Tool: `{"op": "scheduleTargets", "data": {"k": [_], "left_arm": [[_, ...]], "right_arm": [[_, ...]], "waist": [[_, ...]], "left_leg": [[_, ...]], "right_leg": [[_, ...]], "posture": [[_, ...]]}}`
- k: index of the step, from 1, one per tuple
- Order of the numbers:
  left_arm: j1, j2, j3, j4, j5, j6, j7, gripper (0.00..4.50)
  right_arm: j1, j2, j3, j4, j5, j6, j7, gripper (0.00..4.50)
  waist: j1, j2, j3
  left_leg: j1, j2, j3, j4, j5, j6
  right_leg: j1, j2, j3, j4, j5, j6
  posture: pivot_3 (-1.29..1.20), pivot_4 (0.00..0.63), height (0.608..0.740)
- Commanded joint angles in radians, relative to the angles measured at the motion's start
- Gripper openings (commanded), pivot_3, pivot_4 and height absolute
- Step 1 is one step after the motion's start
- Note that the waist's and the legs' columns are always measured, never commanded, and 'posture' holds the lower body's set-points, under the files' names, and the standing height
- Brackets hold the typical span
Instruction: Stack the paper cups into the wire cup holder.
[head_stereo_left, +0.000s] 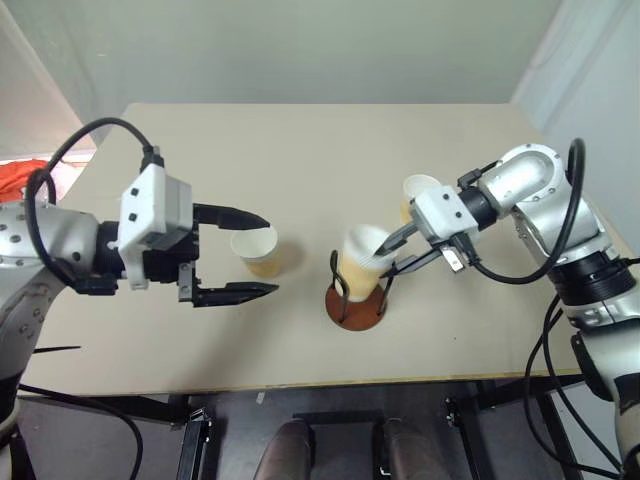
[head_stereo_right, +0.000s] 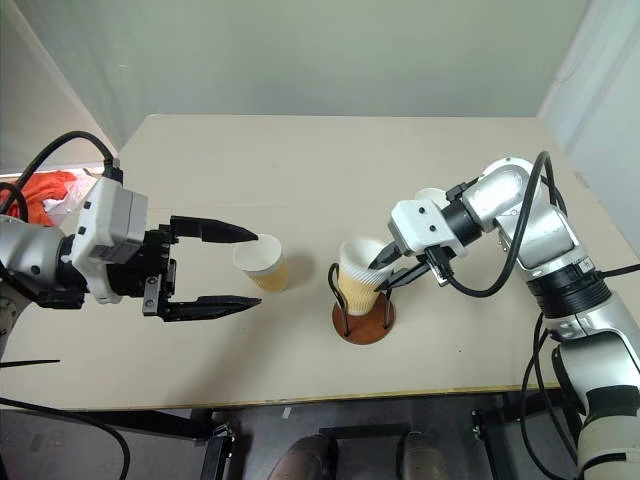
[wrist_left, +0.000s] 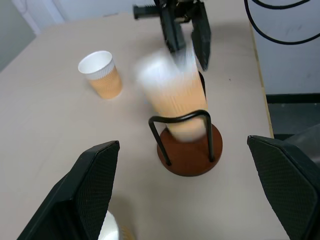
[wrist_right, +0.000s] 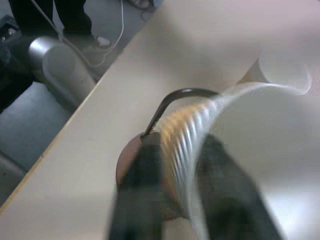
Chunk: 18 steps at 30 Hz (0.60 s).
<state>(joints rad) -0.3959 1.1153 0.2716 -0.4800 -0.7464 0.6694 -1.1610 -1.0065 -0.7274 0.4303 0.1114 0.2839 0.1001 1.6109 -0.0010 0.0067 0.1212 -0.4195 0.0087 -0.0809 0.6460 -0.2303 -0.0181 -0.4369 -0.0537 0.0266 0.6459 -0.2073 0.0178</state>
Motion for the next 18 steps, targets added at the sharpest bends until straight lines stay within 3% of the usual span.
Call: {"op": "scheduleTargets", "data": {"k": [1,7,9,13,18], "left_arm": [[-0.034,0.014,-0.004,0.008,0.024,-0.017,0.02,4.5],[-0.059,0.013,-0.029,0.029,0.058,-0.023,0.029,4.5],[-0.083,0.012,-0.05,0.053,0.091,-0.034,0.046,4.5],[-0.264,-0.103,-0.185,0.226,0.3,-0.127,0.225,4.5],[-0.326,-0.186,-0.25,0.267,0.353,-0.137,0.243,4.5]], "right_arm": [[-0.044,0.001,-0.002,0.002,-0.006,-0.022,0.003,2.57],[-0.068,0.016,-0.033,0.039,-0.009,-0.027,0.003,4.49],[-0.098,0.031,-0.062,0.099,-0.024,-0.034,-0.023,4.49],[-0.249,0.053,-0.101,0.504,-0.144,-0.131,-0.156,4.49],[-0.383,0.091,-0.067,0.936,-0.321,-0.27,-0.34,4.49]], "waist": [[0.0,0.0,0.0],[0.0,0.0,0.0],[0.0,0.0,0.0],[0.008,0.001,0.001],[0.009,0.0,0.001]], "left_leg": [[0.0,0.0,0.0,0.0,0.0,0.0],[0.0,0.0,0.0,0.0,0.0,0.0],[0.0,0.0,0.0,0.0,0.0,0.0],[0.0,0.0,0.0,-0.001,0.004,0.0],[-0.001,0.0,-0.002,0.0,0.005,0.001]], "right_leg": [[0.0,0.0,0.0,0.0,0.0,0.0],[0.0,0.0,0.0,0.0,0.0,0.0],[0.0,0.0,0.0,0.0,0.0,0.0],[-0.002,0.0,0.0,0.0,0.003,-0.005],[-0.001,-0.002,0.0,-0.002,0.008,-0.013]], "posture": [[0.0,0.15,0.74],[0.0,0.15,0.74],[0.0,0.15,0.74],[0.0,0.15,0.74],[0.0,0.15,0.74]]}}
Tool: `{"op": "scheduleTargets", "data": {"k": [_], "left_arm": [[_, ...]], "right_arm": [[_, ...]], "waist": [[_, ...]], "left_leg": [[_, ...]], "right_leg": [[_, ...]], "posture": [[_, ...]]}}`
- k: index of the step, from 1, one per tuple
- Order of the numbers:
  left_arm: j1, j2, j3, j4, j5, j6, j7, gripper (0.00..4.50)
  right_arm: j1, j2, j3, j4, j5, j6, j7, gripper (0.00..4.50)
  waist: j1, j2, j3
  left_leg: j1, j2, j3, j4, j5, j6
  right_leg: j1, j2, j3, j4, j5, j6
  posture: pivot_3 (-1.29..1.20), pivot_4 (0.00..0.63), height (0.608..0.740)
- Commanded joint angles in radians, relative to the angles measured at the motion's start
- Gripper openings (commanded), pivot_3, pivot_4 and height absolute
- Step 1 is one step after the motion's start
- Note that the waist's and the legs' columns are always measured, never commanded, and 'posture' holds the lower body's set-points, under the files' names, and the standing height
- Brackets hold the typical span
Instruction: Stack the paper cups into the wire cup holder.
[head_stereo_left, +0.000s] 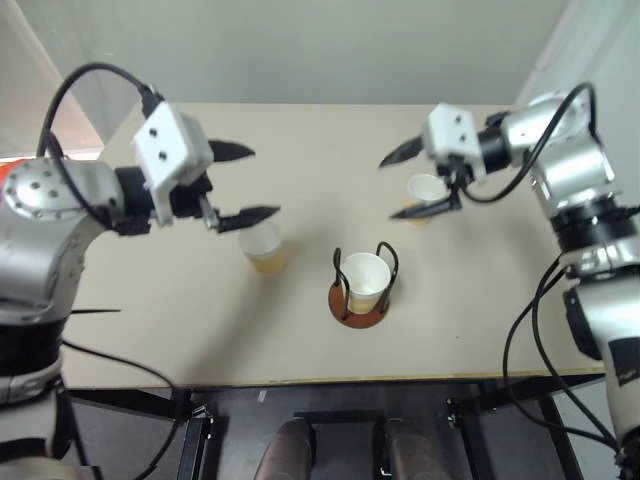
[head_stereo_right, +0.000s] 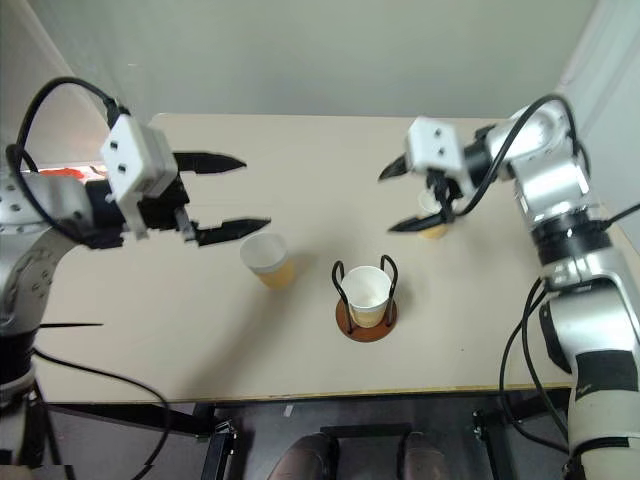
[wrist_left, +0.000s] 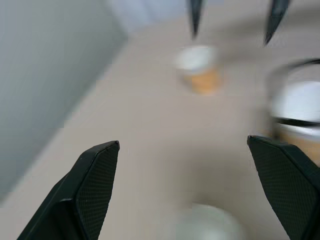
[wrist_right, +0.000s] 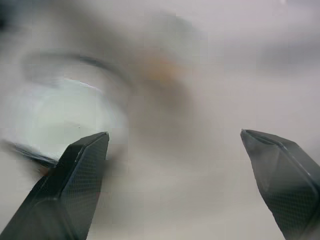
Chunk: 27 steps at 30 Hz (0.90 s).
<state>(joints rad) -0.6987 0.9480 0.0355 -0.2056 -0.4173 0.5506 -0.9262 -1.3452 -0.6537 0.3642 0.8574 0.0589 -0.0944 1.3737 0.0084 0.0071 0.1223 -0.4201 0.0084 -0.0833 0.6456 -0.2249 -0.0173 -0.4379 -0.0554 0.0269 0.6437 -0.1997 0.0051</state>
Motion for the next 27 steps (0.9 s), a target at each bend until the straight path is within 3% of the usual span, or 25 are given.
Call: {"op": "scheduleTargets", "data": {"k": [1,3,5,10,14,24,27], "left_arm": [[-0.023,-0.026,-0.015,-0.01,0.025,-0.015,0.008,4.5],[-0.018,-0.033,-0.015,-0.02,0.028,-0.013,0.005,4.5],[-0.004,-0.033,-0.009,-0.038,0.026,-0.008,0.003,4.5],[0.032,-0.019,0.022,-0.09,0.015,0.021,0.009,4.5],[0.075,0.009,0.058,-0.129,0.01,0.045,0.004,4.5],[0.111,0.041,0.082,-0.186,-0.003,0.07,-0.007,4.5],[0.1,0.048,0.082,-0.174,0.0,0.061,-0.019,4.5]], "right_arm": [[-0.057,0.026,0.007,0.244,-0.128,-0.095,-0.127,4.49],[-0.07,0.044,0.01,0.316,-0.173,-0.123,-0.155,4.49],[-0.075,0.07,0.008,0.372,-0.212,-0.132,-0.189,4.49],[-0.056,0.134,0.029,0.447,-0.324,-0.126,-0.327,4.49],[-0.033,0.164,0.019,0.471,-0.362,-0.114,-0.349,3.61],[-0.018,0.17,0.007,0.48,-0.416,-0.125,-0.415,0.1],[-0.052,0.143,0.011,0.46,-0.431,-0.176,-0.387,0.04]], "waist": [[0.0,-0.001,0.0],[-0.002,0.0,0.001],[-0.004,0.001,0.002],[-0.005,0.001,0.002],[-0.005,0.001,0.002],[-0.001,0.001,0.002],[-0.001,0.002,0.002]], "left_leg": [[0.0,0.0,0.0,0.0,0.0,0.0],[-0.001,0.0,0.0,0.0,-0.002,-0.001],[-0.001,0.002,0.002,-0.002,-0.003,-0.003],[-0.001,0.006,0.004,-0.006,-0.005,-0.007],[-0.002,0.007,0.004,-0.007,-0.005,-0.007],[-0.003,0.007,0.004,-0.003,-0.005,-0.006],[-0.003,0.007,0.004,-0.002,-0.005,-0.006]], "right_leg": [[0.0,0.0,0.0,0.0,0.0,0.0],[-0.002,0.0,0.0,0.0,0.001,0.002],[-0.004,0.001,-0.001,0.0,0.007,0.013],[-0.007,0.003,-0.002,-0.001,0.007,0.015],[-0.007,0.003,-0.003,-0.001,0.007,0.015],[-0.007,0.003,-0.003,0.001,0.007,0.014],[-0.007,0.003,-0.003,0.001,0.007,0.014]], "posture": [[0.0,0.15,0.74],[0.0,0.15,0.74],[0.0,0.15,0.74],[0.0,0.15,0.74],[0.0,0.15,0.74],[0.0,0.15,0.74],[0.0,0.15,0.74]]}}
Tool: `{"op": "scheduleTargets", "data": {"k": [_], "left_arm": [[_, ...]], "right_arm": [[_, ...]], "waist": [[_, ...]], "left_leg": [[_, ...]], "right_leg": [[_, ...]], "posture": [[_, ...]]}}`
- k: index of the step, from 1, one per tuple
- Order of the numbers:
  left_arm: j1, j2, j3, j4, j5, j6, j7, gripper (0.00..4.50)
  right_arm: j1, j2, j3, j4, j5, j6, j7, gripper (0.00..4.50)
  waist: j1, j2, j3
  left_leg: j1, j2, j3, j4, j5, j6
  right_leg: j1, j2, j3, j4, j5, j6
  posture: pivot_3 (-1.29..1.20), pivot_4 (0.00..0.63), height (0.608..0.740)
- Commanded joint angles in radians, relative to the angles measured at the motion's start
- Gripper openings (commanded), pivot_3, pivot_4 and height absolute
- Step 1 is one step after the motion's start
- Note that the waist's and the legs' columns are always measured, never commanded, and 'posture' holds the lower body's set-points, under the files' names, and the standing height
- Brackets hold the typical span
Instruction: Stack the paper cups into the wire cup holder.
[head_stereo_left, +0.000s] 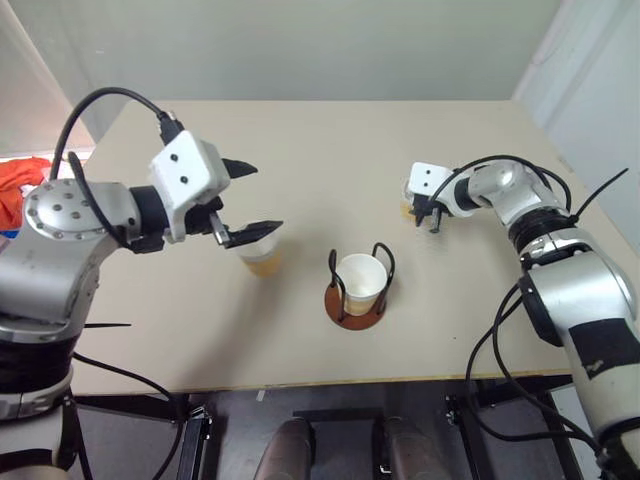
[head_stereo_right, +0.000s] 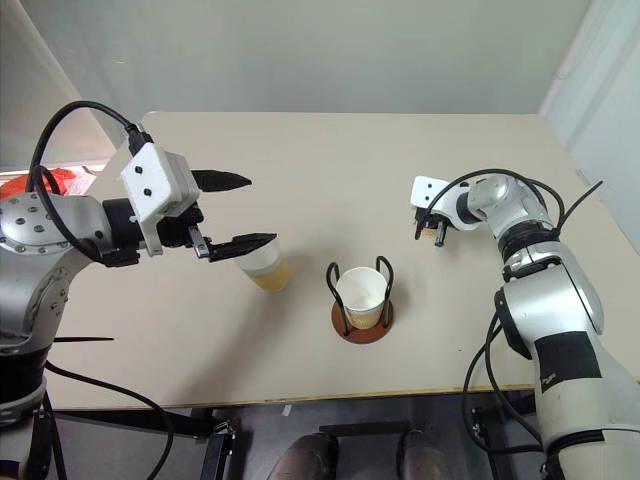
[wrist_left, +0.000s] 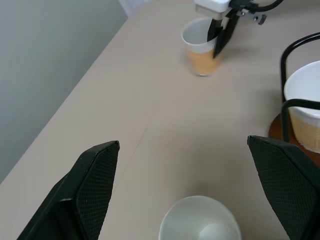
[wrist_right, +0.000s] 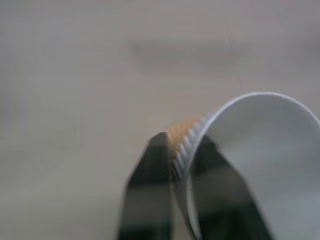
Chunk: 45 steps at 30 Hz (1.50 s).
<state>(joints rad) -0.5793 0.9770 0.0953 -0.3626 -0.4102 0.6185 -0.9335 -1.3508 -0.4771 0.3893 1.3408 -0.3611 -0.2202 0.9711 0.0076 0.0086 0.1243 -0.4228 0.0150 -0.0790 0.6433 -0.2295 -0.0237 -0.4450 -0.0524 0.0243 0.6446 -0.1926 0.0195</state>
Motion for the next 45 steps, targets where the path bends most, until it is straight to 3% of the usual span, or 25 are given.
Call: {"op": "scheduleTargets", "data": {"k": [1,4,8,12,16,21,23,28,42,45], "left_arm": [[-0.024,0.023,0.027,-0.011,-0.01,-0.009,-0.017,4.5],[-0.02,0.044,0.056,-0.014,-0.055,0.001,-0.068,4.5],[-0.003,0.099,0.116,-0.009,-0.124,0.02,-0.138,4.5],[0.033,0.16,0.202,-0.015,-0.255,0.061,-0.265,4.5],[0.096,0.213,0.268,-0.016,-0.321,0.068,-0.365,4.5],[0.141,0.234,0.3,-0.04,-0.373,0.089,-0.379,4.5],[0.168,0.231,0.31,-0.055,-0.375,0.091,-0.365,4.5],[0.215,0.231,0.341,-0.083,-0.39,0.097,-0.342,4.5],[0.251,0.242,0.364,-0.095,-0.379,0.084,-0.302,4.5],[0.254,0.248,0.358,-0.088,-0.367,0.076,-0.305,4.5]], "right_arm": [[-0.063,-0.043,-0.024,-0.034,-0.002,-0.071,0.049,0.04],[-0.119,-0.072,-0.096,-0.115,0.106,-0.137,0.284,0.04],[-0.126,-0.106,-0.176,-0.429,0.335,-0.075,0.61,0.04],[-0.007,-0.207,-0.07,-0.94,0.675,0.172,0.643,0.04],[0.078,-0.33,0.06,-1.258,0.895,0.274,0.643,0.04],[0.082,-0.381,0.172,-1.299,0.915,0.244,0.643,0.04],[0.091,-0.35,0.185,-1.274,0.862,0.23,0.643,0.04],[0.11,-0.324,0.208,-1.233,0.782,0.186,0.643,0.04],[0.11,-0.342,0.302,-1.19,0.752,0.057,0.643,0.04],[0.105,-0.35,0.322,-1.196,0.759,0.049,0.643,0.92]], "waist": [[0.0,0.0,0.0],[-0.001,0.0,0.0],[-0.009,0.0,0.0],[-0.01,0.0,0.0],[-0.007,-0.001,0.0],[-0.01,-0.001,0.0],[-0.014,-0.001,0.0],[-0.023,-0.001,0.0],[-0.023,-0.001,0.0],[-0.023,-0.001,0.0]], "left_leg": [[0.0,0.0,0.0,0.0,0.0,0.0],[-0.001,0.0,0.0,0.0,0.0,0.0],[-0.003,0.0,0.001,-0.001,0.0,-0.002],[-0.003,0.006,0.0,-0.003,0.004,-0.015],[-0.002,0.012,0.0,0.0,0.004,-0.016],[0.0,0.014,0.001,0.002,0.001,-0.012],[0.002,0.015,0.001,0.002,-0.002,-0.004],[0.005,0.015,0.0,0.002,0.004,-0.004],[0.004,0.015,0.001,0.001,0.005,-0.004],[0.003,0.015,0.001,0.001,0.004,-0.004]], "right_leg": [[0.0,0.0,0.0,0.0,0.0,0.0],[0.0,0.0,0.0,0.0,0.0,0.0],[-0.004,0.001,0.0,-0.001,0.0,0.0],[-0.002,0.008,0.0,-0.003,-0.002,-0.004],[0.001,0.014,0.002,-0.003,-0.01,-0.013],[0.002,0.015,0.003,0.001,-0.016,-0.018],[0.002,0.015,0.003,0.002,-0.016,-0.018],[0.003,0.015,0.003,0.005,-0.013,-0.022],[0.002,0.015,0.003,0.005,-0.011,-0.026],[0.001,0.015,0.003,0.004,-0.011,-0.026]], "posture": [[0.0,0.15,0.74],[0.0,0.15,0.74],[0.0,0.15,0.74],[0.0,0.15,0.74],[0.0,0.15,0.74],[0.0,0.15,0.74],[0.0,0.15,0.74],[0.0,0.15,0.74],[0.0,0.15,0.74],[0.0,0.15,0.74]]}}
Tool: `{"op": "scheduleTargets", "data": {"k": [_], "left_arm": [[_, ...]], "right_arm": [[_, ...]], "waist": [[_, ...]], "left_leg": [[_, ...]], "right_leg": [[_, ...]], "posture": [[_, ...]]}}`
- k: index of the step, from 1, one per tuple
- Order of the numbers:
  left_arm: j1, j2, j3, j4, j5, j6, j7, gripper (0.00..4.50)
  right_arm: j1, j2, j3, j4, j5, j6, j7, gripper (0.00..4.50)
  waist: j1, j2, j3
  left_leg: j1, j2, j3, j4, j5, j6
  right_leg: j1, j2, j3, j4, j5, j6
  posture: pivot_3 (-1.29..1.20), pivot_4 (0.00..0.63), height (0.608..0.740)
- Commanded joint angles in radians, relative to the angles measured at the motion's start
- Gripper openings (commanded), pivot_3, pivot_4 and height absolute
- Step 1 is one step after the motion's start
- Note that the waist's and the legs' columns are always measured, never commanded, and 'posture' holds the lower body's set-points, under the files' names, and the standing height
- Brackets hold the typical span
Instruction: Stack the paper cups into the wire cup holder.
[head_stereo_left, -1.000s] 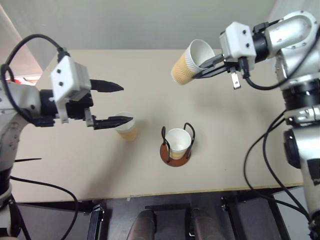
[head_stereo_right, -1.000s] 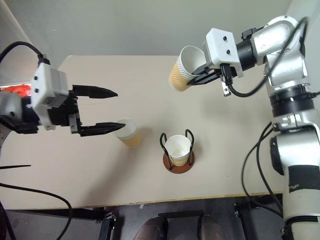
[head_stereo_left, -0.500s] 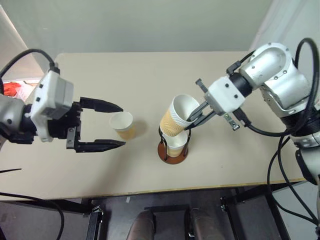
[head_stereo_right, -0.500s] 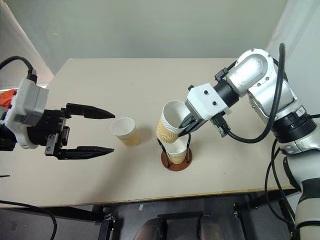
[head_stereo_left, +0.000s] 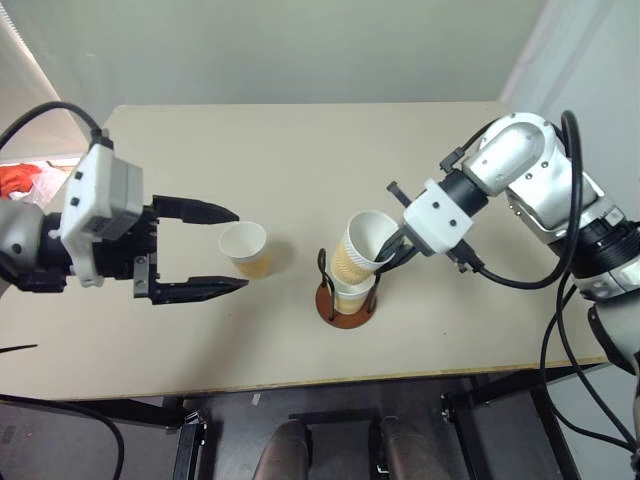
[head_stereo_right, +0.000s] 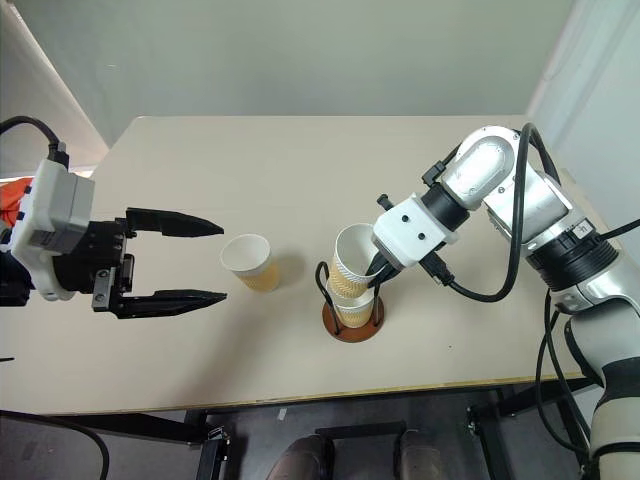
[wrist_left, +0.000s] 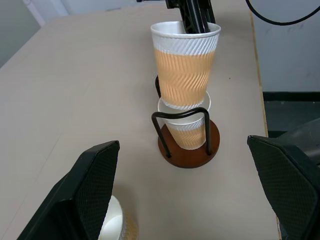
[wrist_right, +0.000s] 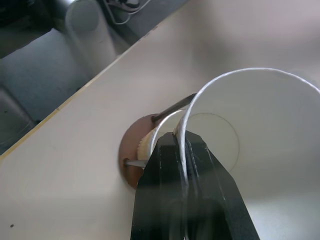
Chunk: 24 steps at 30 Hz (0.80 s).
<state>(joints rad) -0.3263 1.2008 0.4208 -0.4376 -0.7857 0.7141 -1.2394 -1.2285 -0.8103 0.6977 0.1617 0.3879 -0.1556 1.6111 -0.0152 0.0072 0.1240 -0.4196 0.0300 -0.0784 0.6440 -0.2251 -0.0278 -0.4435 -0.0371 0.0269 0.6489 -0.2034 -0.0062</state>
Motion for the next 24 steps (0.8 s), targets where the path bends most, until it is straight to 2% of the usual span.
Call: {"op": "scheduleTargets", "data": {"k": [1,7,10,13,17,20,24], "left_arm": [[0.002,0.025,0.03,-0.011,0.014,-0.022,-0.001,4.5],[-0.001,0.05,-0.034,0.042,0.116,-0.088,0.007,4.5],[-0.013,0.089,-0.154,0.109,0.263,-0.203,-0.01,4.5],[-0.081,0.093,-0.308,0.191,0.397,-0.33,-0.047,4.5],[-0.248,0.021,-0.493,0.295,0.531,-0.435,-0.106,4.5],[-0.368,-0.049,-0.598,0.392,0.635,-0.513,-0.133,4.5],[-0.435,-0.106,-0.671,0.467,0.702,-0.579,-0.193,4.5]], "right_arm": [[-0.018,-0.018,0.017,-0.02,0.012,-0.015,0.003,1.26],[-0.012,0.002,-0.007,-0.013,-0.003,0.001,0.003,3.34],[-0.016,0.077,-0.115,0.051,-0.021,0.073,-0.057,4.36],[-0.004,0.164,-0.262,0.1,0.058,0.224,-0.192,4.36],[0.072,0.26,-0.426,0.038,0.157,0.447,-0.383,4.36],[0.159,0.271,-0.469,-0.083,0.154,0.532,-0.452,4.36],[0.236,0.266,-0.506,-0.195,0.144,0.616,-0.521,4.36]], "waist": [[0.0,0.0,0.0],[-0.001,0.0,0.0],[-0.001,0.0,0.0],[0.001,0.0,0.0],[0.01,-0.003,-0.002],[0.019,-0.003,-0.002],[0.017,-0.003,-0.002]], "left_leg": [[0.0,0.0,0.0,0.0,0.0,0.0],[0.0,0.0,0.0,0.0,0.0,0.0],[0.0,0.0,0.0,0.0,0.0,0.0],[0.0,0.0,-0.001,0.001,0.0,0.0],[-0.002,0.0,-0.001,0.001,0.0,0.0],[-0.004,-0.001,-0.002,0.002,-0.002,0.001],[-0.009,-0.001,-0.001,0.003,-0.004,0.002]], "right_leg": [[0.0,0.0,0.0,0.0,0.0,0.0],[0.0,0.0,0.0,0.0,0.0,0.0],[0.0,0.0,0.0,0.0,0.0,0.0],[-0.001,0.0,0.0,0.0,0.001,-0.001],[-0.002,0.0,0.0,-0.001,0.001,-0.002],[-0.002,0.0,0.0,-0.003,0.001,-0.002],[-0.006,0.0,0.0,-0.004,0.004,0.003]], "posture": [[0.0,0.15,0.74],[0.0,0.15,0.74],[0.0,0.15,0.74],[0.0,0.15,0.74],[0.0,0.15,0.74],[0.0,0.15,0.74],[0.0,0.15,0.74]]}}
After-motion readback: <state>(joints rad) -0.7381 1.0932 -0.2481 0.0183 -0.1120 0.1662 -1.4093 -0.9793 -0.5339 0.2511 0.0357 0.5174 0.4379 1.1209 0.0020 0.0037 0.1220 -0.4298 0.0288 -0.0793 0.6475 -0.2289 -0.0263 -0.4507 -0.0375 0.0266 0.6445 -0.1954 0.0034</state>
